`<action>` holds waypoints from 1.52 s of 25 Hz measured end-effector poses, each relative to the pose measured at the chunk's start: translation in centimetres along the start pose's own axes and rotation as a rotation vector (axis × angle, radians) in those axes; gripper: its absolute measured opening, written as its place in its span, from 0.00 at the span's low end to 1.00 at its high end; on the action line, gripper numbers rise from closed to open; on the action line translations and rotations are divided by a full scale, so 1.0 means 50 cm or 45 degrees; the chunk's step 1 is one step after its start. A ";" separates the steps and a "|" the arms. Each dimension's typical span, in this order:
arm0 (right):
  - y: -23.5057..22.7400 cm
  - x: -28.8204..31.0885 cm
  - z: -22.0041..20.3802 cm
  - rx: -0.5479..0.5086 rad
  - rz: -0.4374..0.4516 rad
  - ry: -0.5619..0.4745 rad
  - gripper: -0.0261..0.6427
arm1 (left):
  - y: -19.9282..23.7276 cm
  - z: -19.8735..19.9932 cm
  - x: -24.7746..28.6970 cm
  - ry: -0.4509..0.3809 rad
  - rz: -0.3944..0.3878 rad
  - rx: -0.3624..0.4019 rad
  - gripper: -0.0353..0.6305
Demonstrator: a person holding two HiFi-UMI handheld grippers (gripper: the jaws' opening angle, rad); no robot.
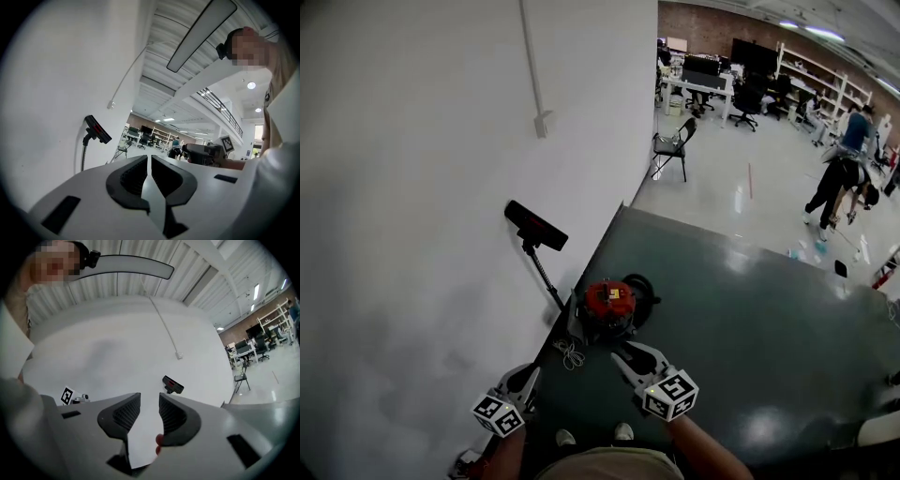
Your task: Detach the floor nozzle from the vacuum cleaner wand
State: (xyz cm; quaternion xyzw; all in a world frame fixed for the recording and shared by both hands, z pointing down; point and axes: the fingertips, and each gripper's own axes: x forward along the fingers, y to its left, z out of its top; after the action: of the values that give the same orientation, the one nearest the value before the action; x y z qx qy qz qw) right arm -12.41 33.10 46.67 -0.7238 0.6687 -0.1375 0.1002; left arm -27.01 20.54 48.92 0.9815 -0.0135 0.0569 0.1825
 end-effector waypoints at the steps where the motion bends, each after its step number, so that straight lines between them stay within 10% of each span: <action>1: -0.006 -0.005 0.004 0.011 0.012 -0.008 0.21 | -0.008 0.001 0.007 0.000 0.002 0.003 0.07; 13: -0.069 0.019 0.010 0.035 0.096 -0.006 0.23 | 0.005 -0.011 0.053 0.014 0.068 -0.024 0.07; 38: -0.182 0.411 0.102 -0.061 0.040 0.083 0.23 | 0.430 0.128 0.226 -0.068 0.044 -0.120 0.07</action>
State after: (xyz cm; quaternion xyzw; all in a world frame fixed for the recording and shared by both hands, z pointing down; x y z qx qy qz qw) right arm -0.76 13.21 46.20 -0.7106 0.6859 -0.1433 0.0630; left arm -16.10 -1.88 51.99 0.9726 -0.0379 0.0332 0.2272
